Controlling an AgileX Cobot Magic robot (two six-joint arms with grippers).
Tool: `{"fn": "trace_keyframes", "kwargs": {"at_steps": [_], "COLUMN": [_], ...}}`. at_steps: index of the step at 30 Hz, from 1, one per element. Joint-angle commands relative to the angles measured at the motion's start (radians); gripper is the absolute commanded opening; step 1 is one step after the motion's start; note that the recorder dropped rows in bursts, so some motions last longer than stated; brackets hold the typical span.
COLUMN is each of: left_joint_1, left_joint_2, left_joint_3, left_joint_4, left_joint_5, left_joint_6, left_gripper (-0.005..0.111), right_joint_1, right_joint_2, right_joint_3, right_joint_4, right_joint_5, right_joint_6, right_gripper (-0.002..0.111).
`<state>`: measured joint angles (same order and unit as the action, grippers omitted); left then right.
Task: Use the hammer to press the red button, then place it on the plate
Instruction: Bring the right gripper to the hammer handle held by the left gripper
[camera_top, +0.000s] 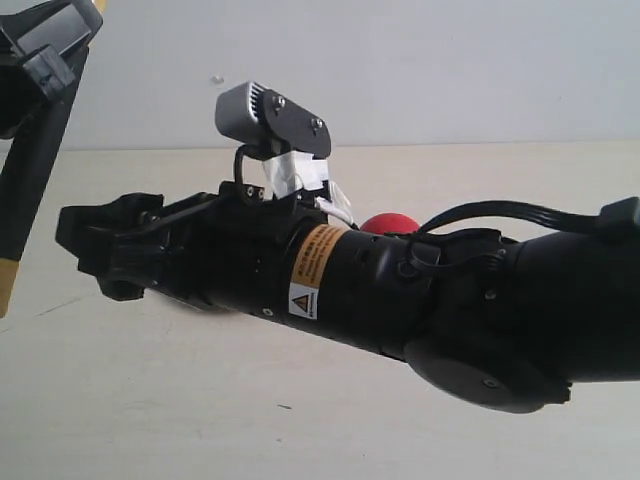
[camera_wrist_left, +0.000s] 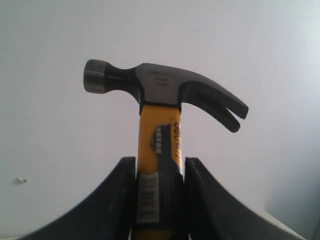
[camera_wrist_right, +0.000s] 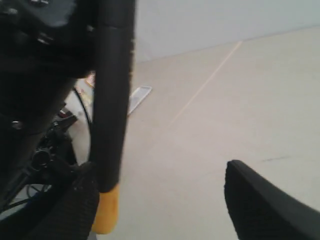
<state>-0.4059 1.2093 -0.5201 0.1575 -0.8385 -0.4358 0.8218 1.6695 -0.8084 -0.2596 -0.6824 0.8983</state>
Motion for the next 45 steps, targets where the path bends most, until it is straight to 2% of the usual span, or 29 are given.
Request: {"fn": "trace_keyframes", "kwargs": {"at_steps": [1,15,29,37,45], "left_joint_1": [-0.005,-0.005,-0.005,-0.005,-0.005], "left_joint_2": [-0.009,-0.009,-0.009,-0.009,-0.009], "left_joint_3": [-0.014,-0.014,-0.014,-0.014,-0.014], "left_joint_4": [0.01,0.014,0.021,0.028,0.072], "left_joint_5": [-0.069,-0.069,-0.064,-0.05,-0.053], "left_joint_6": [0.017,0.007,0.005,0.005,-0.005], "left_gripper": [0.0,0.0,0.0,0.0,0.0], "right_joint_1": [0.004,0.004,0.004,0.004,0.004], "right_joint_2": [0.001,0.008,0.087,0.091,0.091], "right_joint_3": [-0.009,-0.096,-0.125,-0.191,-0.208], "right_joint_4": [-0.093,-0.082,-0.061,-0.142,-0.136], "right_joint_5": [-0.102,-0.048,-0.073,-0.055,-0.009], "right_joint_6": [0.053,0.052,0.073,0.146,0.15], "right_gripper": [0.068,0.067,0.067,0.067,0.067]}}
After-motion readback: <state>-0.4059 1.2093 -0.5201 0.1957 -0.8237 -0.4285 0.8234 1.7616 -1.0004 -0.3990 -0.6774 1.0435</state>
